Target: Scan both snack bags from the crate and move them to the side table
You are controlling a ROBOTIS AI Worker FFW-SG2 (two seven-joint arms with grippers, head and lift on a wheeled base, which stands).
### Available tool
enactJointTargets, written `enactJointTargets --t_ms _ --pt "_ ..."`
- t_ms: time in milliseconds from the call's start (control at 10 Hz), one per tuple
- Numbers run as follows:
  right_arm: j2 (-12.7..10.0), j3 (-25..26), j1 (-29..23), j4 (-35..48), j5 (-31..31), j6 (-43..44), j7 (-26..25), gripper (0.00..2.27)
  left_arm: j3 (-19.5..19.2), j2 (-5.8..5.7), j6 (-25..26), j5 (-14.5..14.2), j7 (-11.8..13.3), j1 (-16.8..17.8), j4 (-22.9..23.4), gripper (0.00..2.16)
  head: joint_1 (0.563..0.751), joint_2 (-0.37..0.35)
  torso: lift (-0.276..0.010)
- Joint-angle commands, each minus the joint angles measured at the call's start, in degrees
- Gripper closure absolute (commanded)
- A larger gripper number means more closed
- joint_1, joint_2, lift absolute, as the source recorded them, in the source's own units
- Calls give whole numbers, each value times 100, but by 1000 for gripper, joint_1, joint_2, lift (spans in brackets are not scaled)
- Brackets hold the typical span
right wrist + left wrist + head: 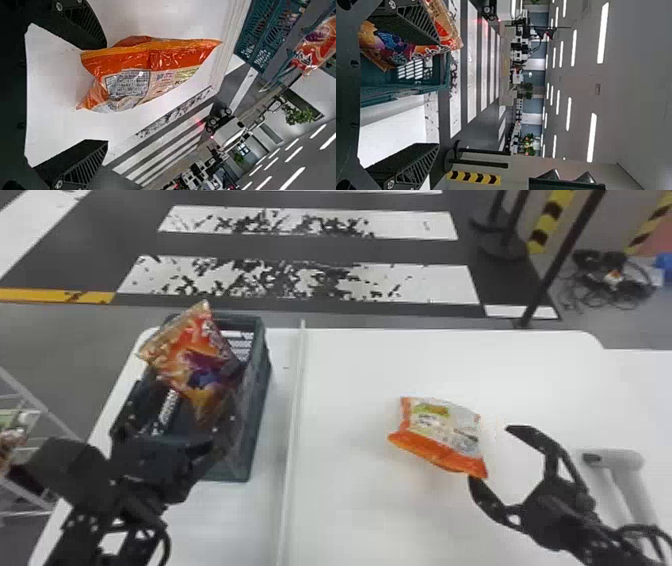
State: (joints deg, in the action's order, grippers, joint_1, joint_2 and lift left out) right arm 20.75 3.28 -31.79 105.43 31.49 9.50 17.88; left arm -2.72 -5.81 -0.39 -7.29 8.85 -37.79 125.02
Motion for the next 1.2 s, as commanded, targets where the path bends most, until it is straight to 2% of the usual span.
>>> enactJointTargets --t_ms 0,300,500,700,800,900,1100 --pt "-150 515 24 83 -653 -14 471 73 -9 1 0 0 3 -9 5 87 695 -30 -75" --pt "-493 1236 173 92 -1268 -85 1552 90 -9 1 0 0 3 -18 23 87 695 -101 -75" --pt "-598 1588 235 109 -1655 -155 2431 90 -9 1 0 0 20 -27 23 87 695 -120 -75" --pt "-695 1790 296 127 -2639 -155 2835 134 -18 1 0 0 20 -27 23 87 695 -125 -75" --pt "-721 1790 349 136 -3061 -243 2914 316 -9 10 0 0 29 -27 23 87 695 -126 -75" --pt "-791 1755 411 162 -3263 -296 2914 680 -9 10 0 0 29 -45 32 87 695 -123 -75" --pt "-932 1588 499 285 -3334 -717 2914 1598 -53 10 0 0 29 -80 49 87 695 -107 -75"
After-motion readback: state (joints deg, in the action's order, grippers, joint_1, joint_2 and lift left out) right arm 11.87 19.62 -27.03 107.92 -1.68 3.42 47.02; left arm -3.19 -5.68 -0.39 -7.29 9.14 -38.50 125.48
